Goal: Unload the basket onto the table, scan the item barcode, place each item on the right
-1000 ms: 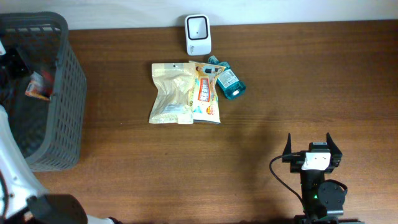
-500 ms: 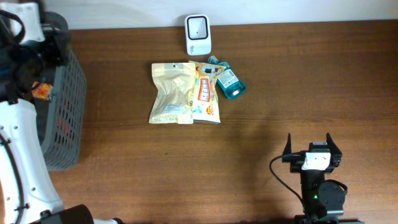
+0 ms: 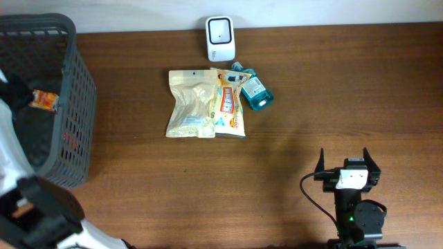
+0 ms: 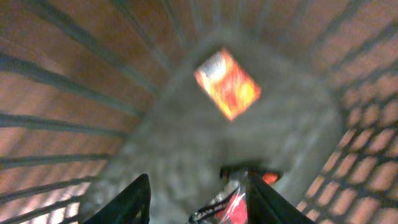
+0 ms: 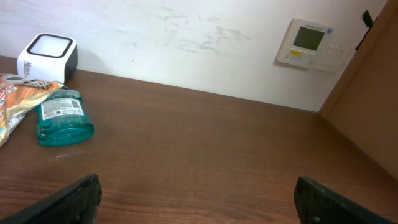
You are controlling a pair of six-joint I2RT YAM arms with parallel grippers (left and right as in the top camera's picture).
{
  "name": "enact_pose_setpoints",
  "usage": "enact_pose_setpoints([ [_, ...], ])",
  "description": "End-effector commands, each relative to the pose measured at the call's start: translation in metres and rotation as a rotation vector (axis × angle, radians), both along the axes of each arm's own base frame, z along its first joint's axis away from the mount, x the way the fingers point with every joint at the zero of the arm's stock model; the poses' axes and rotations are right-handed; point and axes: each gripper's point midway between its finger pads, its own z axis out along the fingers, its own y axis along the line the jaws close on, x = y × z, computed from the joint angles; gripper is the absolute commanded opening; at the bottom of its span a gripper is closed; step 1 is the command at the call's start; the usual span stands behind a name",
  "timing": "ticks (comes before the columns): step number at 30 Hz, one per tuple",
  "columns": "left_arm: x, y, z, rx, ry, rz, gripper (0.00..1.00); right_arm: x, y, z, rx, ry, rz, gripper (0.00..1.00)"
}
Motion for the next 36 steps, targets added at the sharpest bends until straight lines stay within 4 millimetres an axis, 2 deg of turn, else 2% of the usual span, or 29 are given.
enact_pose_setpoints([
  [1,0.014,-0.031,-0.059,-0.165,0.095,-0.308,0.51,0.0,-0.001,-0.004,-0.001,0.007,-0.01,0.98],
  [4,0.017,-0.048,-0.091,-0.275,0.12,-0.393,0.59,0.0,-0.001,-0.004,-0.001,0.007,-0.01,0.98],
  [6,0.013,-0.048,-0.107,-0.297,0.159,-0.386,0.61,0.0,-0.001,-0.004,-0.001,0.007,-0.01,0.98],
  [9,-0.002,-0.039,-0.135,-0.286,0.277,-0.348,0.61,0.0,-0.001,-0.004,-0.001,0.007,-0.01,0.98],
  [11,-0.008,-0.036,-0.148,-0.288,0.323,-0.336,0.62,0.0,-0.001,-0.004,-0.001,0.007,-0.01,0.98],
  [16,-0.012,-0.039,-0.161,-0.316,0.354,-0.336,0.6,0.0,-0.001,-0.004,-0.001,0.007,-0.01,0.98],
  [18,-0.018,-0.043,-0.172,-0.348,0.388,-0.335,0.56,0.0,-0.001,-0.004,-0.001,0.007,-0.01,0.98],
  [22,-0.027,-0.049,-0.194,-0.399,0.444,-0.333,0.54,0.0,-0.001,-0.004,-0.001,0.007,-0.01,0.98],
  [27,-0.029,-0.05,-0.201,-0.409,0.456,-0.331,0.45,0.0,-0.001,-0.004,-0.001,0.007,-0.01,0.98],
  [28,-0.028,-0.049,-0.201,-0.406,0.452,-0.331,0.39,0.0,-0.001,-0.004,-0.001,0.007,-0.01,0.98],
  [29,-0.027,-0.048,-0.201,-0.404,0.449,-0.331,0.28,0.0,-0.001,-0.004,-0.001,0.007,-0.01,0.98],
  [30,-0.025,-0.047,-0.2,-0.401,0.443,-0.324,0.27,0.0,-0.001,-0.004,-0.001,0.007,-0.01,0.98],
  [32,-0.021,-0.045,-0.196,-0.398,0.426,-0.29,0.26,0.0,-0.001,-0.004,-0.001,0.007,-0.01,0.98],
  [34,-0.013,-0.04,-0.187,-0.39,0.398,-0.245,0.17,0.0,-0.001,-0.004,-0.001,0.007,-0.01,0.98],
  [36,-0.004,-0.034,-0.173,-0.375,0.368,-0.221,0.14,0.0,-0.001,-0.004,-0.001,0.007,-0.01,0.98],
])
